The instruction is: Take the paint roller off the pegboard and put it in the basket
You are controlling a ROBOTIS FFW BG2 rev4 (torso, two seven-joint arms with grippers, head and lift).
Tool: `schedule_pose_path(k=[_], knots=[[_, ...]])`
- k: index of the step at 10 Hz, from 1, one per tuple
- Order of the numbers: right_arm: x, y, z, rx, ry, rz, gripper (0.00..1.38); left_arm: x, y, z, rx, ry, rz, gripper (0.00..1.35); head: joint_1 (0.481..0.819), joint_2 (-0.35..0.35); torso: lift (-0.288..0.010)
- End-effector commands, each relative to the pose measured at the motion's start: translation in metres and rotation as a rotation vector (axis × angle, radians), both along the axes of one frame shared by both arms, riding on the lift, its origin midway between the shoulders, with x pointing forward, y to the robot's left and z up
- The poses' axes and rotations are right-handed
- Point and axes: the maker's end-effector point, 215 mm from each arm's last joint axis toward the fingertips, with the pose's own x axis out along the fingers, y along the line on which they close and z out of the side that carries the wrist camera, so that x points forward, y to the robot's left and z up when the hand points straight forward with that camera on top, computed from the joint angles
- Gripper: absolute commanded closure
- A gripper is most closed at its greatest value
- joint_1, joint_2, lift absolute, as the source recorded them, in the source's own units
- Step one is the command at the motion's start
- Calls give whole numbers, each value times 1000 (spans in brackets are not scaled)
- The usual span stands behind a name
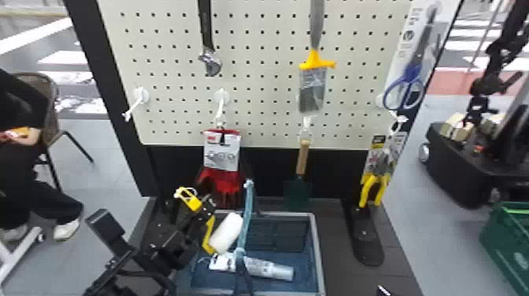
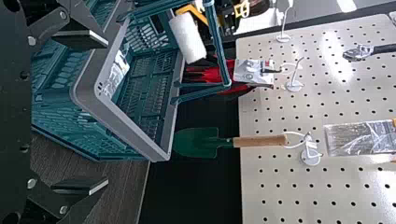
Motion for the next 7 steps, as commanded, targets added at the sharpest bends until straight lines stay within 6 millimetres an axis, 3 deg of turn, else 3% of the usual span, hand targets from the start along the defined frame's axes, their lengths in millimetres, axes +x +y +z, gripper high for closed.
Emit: schedule_pose_path(k=[1, 3, 4, 5, 6, 7], knots=[[1, 0, 0, 0, -1, 1, 251, -3, -14, -10, -9, 15, -22, 1220, 549, 0, -100], [1, 0, 1, -1, -3, 4, 251, -3, -33, -17, -25, 22, -58, 1219, 549, 0, -100], [2, 0, 2, -2, -5, 5, 251, -2, -38, -20, -9, 27, -70, 999, 549, 0, -100], [2, 0, 2, 0, -5, 6, 251, -1, -38, -22, 11, 24, -66, 634, 549, 0, -100], [2, 0, 2, 1, -5, 6, 251, 2, -36, -22, 31, 20, -63, 432, 549, 0, -100], [2, 0, 2, 0, -5, 7, 251, 3, -36, -22, 40, 19, -64, 321, 549, 0, -100]])
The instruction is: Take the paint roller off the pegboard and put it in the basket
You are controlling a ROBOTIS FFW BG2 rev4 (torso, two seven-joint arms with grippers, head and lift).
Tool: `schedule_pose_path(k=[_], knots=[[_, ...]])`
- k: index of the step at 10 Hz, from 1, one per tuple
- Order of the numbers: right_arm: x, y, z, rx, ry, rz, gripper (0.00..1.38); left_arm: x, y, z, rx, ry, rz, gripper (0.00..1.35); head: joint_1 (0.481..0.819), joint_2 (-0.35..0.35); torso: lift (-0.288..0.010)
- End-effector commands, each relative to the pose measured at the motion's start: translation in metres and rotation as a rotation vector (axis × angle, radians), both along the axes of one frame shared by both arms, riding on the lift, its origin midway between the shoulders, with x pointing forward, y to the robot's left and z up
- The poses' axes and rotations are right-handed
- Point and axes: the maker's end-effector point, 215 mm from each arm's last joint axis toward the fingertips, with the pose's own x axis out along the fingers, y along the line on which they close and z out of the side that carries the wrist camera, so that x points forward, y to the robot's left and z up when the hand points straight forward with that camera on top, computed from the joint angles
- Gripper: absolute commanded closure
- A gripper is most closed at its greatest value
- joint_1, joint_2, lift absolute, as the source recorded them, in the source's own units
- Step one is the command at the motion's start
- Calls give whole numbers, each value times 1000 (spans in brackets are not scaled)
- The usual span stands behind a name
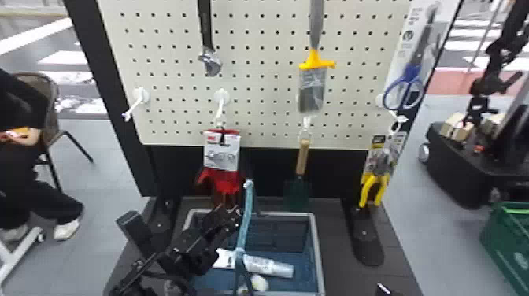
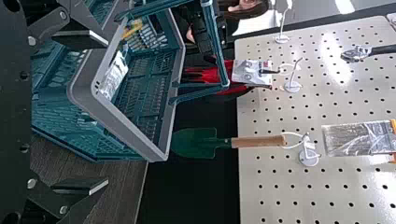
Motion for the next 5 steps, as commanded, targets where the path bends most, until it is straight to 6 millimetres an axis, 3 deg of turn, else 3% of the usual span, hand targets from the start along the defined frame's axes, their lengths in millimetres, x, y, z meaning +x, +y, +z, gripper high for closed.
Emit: schedule_pose_path(k=[1, 5], knots=[[0, 0, 0, 0, 0, 1, 251, 2, 1, 1, 11, -4, 1, 269, 549, 0, -100], [0, 0, -1, -2, 3, 2, 251, 4, 7, 2, 22, -18, 17, 263, 549, 0, -100]])
